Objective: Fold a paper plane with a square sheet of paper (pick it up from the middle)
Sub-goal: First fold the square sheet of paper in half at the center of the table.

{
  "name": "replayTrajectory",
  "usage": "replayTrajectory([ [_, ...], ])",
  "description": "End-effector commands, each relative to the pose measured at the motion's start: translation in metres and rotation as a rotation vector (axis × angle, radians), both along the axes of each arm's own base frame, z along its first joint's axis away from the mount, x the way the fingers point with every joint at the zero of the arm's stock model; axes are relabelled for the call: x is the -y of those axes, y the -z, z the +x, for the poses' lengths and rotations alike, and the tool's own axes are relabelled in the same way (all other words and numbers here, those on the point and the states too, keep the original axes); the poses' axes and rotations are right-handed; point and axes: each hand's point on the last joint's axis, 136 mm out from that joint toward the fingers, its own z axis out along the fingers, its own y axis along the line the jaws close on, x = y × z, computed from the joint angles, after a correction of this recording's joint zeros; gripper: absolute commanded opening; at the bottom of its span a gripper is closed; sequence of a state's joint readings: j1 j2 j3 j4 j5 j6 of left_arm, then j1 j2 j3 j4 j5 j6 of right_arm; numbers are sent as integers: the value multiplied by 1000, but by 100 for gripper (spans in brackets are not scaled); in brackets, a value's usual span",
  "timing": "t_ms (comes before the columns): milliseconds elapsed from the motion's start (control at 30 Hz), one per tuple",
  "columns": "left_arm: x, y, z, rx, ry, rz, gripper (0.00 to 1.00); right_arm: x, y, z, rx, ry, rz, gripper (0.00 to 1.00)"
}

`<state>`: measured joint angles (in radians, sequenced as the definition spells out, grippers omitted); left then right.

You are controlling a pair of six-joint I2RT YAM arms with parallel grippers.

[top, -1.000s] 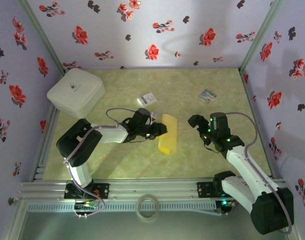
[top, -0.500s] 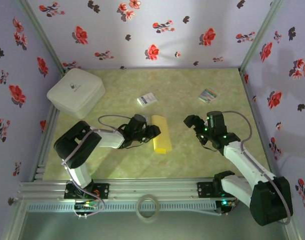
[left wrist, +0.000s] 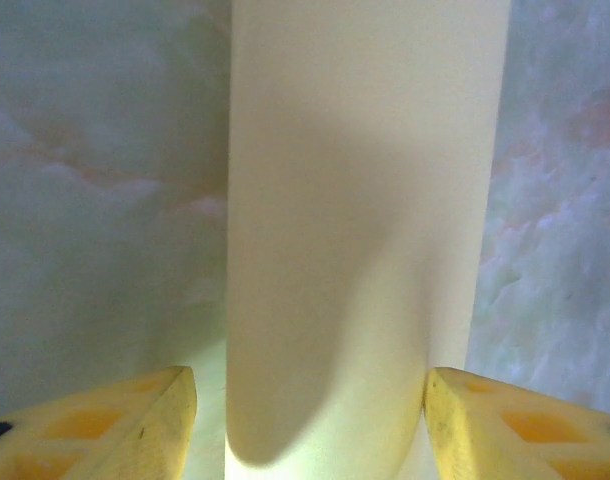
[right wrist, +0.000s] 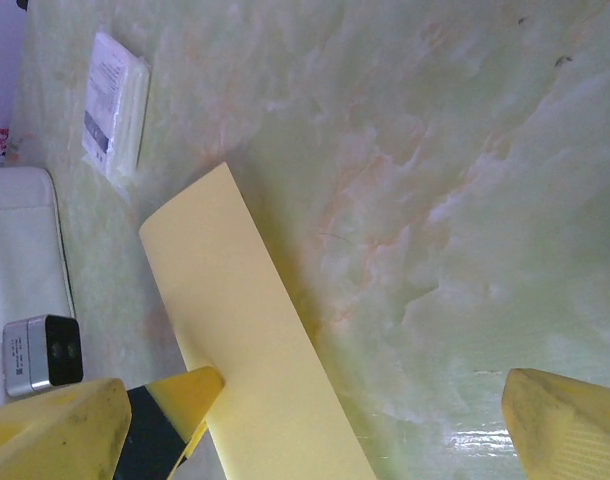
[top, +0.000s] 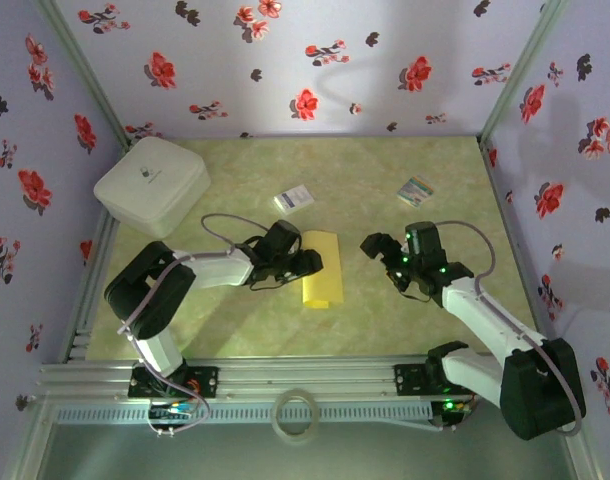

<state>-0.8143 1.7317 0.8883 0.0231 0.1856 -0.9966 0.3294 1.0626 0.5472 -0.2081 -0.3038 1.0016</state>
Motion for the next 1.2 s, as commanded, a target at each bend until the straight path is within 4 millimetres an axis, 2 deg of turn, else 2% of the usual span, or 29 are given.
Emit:
replayTrajectory([
  [0, -12, -6, -3, 24, 35, 87, 63, -6, -9, 3, 27, -28, -2, 96],
  [433, -28, -5, 1, 29, 38, 141, 56, -10, -6, 2, 21, -40, -8, 97],
  [733, -38, 5, 2, 6, -5, 182, 54, -11, -5, 3, 18, -38, -11, 97],
  [1167, -41, 14, 3, -32, -28, 217, 51, -11, -2, 4, 7, -37, -16, 97],
])
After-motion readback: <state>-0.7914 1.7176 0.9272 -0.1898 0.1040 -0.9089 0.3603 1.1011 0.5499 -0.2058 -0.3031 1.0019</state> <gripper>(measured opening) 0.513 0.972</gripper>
